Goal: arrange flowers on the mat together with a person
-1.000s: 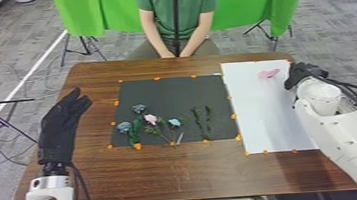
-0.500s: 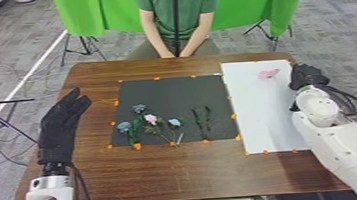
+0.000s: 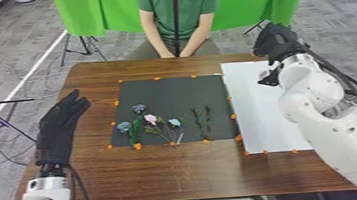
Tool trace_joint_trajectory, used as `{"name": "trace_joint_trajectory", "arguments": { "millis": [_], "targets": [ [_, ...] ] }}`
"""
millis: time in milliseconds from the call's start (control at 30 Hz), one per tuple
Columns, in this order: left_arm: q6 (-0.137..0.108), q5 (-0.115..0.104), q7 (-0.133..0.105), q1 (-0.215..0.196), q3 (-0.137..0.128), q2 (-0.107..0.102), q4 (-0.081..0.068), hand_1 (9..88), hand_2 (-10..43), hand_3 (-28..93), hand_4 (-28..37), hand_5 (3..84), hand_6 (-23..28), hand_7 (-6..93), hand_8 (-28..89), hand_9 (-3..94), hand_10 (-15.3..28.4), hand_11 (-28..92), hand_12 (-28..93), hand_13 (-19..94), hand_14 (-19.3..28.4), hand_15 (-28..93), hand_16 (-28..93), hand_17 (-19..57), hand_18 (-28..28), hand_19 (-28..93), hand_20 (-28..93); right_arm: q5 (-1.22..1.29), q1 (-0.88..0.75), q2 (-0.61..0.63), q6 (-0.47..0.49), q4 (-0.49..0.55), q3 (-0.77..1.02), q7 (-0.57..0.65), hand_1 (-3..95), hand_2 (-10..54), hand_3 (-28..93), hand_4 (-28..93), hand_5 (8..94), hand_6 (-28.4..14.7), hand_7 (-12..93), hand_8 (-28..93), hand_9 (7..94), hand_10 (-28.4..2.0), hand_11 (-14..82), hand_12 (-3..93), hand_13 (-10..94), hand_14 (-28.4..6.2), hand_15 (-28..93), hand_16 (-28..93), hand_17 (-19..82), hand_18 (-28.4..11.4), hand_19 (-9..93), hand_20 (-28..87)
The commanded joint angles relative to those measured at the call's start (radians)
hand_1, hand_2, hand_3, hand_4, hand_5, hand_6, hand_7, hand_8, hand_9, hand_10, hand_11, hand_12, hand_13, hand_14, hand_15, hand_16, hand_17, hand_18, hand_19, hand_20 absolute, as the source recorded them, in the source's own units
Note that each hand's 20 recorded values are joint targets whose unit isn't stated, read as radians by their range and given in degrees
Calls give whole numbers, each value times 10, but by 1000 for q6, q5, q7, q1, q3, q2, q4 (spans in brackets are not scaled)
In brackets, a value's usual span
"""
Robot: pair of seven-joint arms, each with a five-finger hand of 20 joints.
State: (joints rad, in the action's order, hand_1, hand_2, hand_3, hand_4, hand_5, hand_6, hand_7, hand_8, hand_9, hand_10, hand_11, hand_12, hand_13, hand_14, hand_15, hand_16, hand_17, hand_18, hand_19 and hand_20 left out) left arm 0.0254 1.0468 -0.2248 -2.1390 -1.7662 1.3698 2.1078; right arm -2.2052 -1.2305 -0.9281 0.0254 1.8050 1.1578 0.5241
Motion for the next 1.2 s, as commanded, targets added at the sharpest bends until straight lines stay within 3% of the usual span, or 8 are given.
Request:
{"name": "trace_joint_trajectory", "arguments": {
  "millis": [33, 267, 500, 867, 1067, 1200],
  "targets": [
    [25, -2, 20, -13, -11, 0, 1, 252, -14, 638, -227, 432, 34, 125, -59, 433, 129, 138, 144, 340, 156, 107, 26, 39, 100, 12, 150, -55, -84, -213, 28, -37, -160, -26, 671, -95, 563, -218, 861, 17, 161, 43, 937, -89, 114, 256, 937, -8, 539, 209, 654, -113, 932, 327],
    [43, 6, 27, 4, 1, -2, -8, 252, -13, 638, -227, 431, 34, 123, -58, 430, 128, 135, 144, 339, 156, 106, 26, 38, 101, 11, 149, -151, -58, -261, 23, -96, -237, -53, 669, -95, 562, -218, 860, 20, 160, 46, 937, -86, 110, 257, 937, -7, 548, 210, 655, -114, 932, 344],
    [39, 2, 25, 0, -3, -3, -9, 250, -13, 639, -225, 429, 33, 122, -58, 429, 128, 135, 145, 338, 156, 105, 27, 37, 101, 10, 149, -154, -49, -230, 54, -92, -239, -64, 657, -95, 566, -216, 858, 24, 160, 45, 937, -81, 96, 257, 937, -5, 556, 211, 654, -117, 932, 372],
    [52, 5, 25, -1, -6, 2, -10, 249, -17, 641, -223, 427, 33, 121, -58, 426, 127, 132, 145, 337, 156, 100, 28, 36, 102, 9, 148, -171, -54, -215, 94, -91, -231, -90, 626, -95, 550, -216, 820, 28, 150, 35, 928, -86, 36, 279, 937, -2, 552, 219, 646, -113, 932, 395],
    [60, 5, 23, -4, -11, 4, -10, 248, -23, 642, -221, 425, 32, 121, -58, 425, 127, 130, 145, 336, 157, 100, 30, 35, 102, 9, 148, -173, -61, -209, 97, -82, -230, -91, 603, -95, 503, -180, 781, 32, 139, 23, 894, -95, 50, 250, 937, -1, 543, 229, 641, -110, 932, 398],
    [66, 7, 21, -3, -11, 5, -11, 247, -26, 644, -220, 423, 32, 121, -57, 424, 127, 130, 146, 335, 156, 96, 30, 34, 103, 9, 148, -175, -63, -205, 112, -82, -229, -93, 529, -95, 629, -237, 737, 38, 148, -16, 875, -97, 77, 223, 937, -1, 536, 234, 639, -110, 932, 398]
  ]
}}
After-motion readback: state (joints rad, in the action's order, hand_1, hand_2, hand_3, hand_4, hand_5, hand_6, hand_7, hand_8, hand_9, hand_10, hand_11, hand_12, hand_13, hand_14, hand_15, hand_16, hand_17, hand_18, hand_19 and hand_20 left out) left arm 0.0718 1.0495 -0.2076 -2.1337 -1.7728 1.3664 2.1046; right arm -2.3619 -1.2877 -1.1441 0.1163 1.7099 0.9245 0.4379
